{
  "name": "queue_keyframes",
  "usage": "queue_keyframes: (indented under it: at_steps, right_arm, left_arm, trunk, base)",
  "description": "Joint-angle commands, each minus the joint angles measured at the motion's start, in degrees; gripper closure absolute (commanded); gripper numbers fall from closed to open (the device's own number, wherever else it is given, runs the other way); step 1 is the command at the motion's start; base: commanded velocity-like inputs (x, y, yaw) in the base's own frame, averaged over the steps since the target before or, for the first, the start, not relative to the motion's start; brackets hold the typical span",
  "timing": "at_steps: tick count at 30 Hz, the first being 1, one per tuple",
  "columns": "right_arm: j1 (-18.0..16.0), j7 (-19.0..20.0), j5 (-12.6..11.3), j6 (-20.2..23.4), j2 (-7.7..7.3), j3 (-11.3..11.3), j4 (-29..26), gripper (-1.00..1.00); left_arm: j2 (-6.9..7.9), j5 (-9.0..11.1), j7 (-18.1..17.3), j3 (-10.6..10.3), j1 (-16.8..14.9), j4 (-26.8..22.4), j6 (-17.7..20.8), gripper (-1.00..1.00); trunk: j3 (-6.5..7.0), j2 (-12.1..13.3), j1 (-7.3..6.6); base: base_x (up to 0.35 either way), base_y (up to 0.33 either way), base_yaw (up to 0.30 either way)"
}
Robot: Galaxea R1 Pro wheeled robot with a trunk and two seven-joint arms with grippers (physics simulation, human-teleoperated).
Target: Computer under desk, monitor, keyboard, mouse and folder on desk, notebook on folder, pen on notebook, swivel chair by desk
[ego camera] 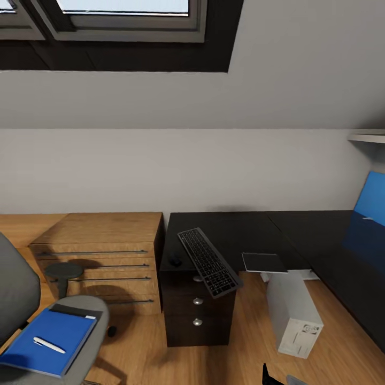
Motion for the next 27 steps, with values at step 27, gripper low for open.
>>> queue_keyframes:
  at_steps: [27]
  right_arm:
    - [-0.03, 0.01, 0.04, -0.15, 0.23, 0.22, 0.01, -1.0]
  left_arm:
    - [0.17, 0.58, 0.39, -0.55, -0.03, -0.12, -0.37, -1.0]
  trunk:
    - [-0.08, -0.03, 0.0]
  base:
    - [-0.057, -0.189, 0.005]
